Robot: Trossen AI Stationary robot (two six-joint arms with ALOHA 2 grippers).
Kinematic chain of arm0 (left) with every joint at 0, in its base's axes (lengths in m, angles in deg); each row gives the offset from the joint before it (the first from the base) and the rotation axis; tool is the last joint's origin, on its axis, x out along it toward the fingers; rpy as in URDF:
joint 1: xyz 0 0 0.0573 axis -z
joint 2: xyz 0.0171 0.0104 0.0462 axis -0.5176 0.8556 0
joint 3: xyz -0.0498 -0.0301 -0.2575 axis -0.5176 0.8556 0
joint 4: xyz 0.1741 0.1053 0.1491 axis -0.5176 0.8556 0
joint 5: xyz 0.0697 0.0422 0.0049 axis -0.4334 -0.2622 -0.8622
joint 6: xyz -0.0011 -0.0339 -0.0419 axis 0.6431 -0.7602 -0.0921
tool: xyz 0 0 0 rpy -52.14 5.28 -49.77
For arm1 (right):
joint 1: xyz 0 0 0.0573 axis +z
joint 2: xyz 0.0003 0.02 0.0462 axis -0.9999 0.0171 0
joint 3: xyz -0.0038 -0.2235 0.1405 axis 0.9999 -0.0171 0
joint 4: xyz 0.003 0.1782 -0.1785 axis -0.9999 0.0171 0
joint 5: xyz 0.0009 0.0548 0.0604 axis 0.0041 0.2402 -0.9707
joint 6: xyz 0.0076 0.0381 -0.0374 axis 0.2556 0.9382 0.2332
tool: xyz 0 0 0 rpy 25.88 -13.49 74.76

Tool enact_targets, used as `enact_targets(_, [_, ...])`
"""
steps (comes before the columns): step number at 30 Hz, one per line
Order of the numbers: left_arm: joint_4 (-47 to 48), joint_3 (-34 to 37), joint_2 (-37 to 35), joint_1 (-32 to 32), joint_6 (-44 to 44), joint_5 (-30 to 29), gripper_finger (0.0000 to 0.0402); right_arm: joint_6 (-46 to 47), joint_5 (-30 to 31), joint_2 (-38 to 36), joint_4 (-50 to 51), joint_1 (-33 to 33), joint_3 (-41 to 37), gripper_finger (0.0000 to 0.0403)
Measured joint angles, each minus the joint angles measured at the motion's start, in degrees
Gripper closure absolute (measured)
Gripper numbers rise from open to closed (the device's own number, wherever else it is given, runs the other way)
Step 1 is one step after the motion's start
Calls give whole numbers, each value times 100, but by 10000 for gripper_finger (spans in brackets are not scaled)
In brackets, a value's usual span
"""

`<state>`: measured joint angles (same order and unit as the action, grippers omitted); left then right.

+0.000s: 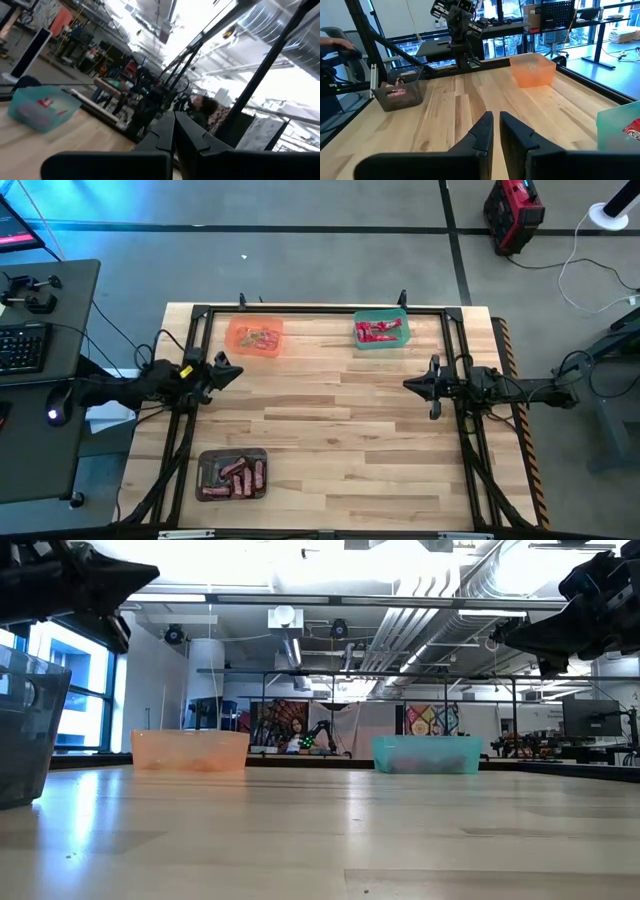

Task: Sort candy by brand, put in halloween buckets
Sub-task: Return to Home Position

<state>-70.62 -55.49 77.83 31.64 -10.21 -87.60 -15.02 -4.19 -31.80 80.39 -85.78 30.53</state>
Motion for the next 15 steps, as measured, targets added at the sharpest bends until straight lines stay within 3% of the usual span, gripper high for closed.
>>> enact_targets(7, [256,0,-35,0,15,26,401,-1,-2,19,4,2,0,377])
enact_targets(15, [1184,-2,-35,-7,1848,57,401,0,0,39,4,1,0,377])
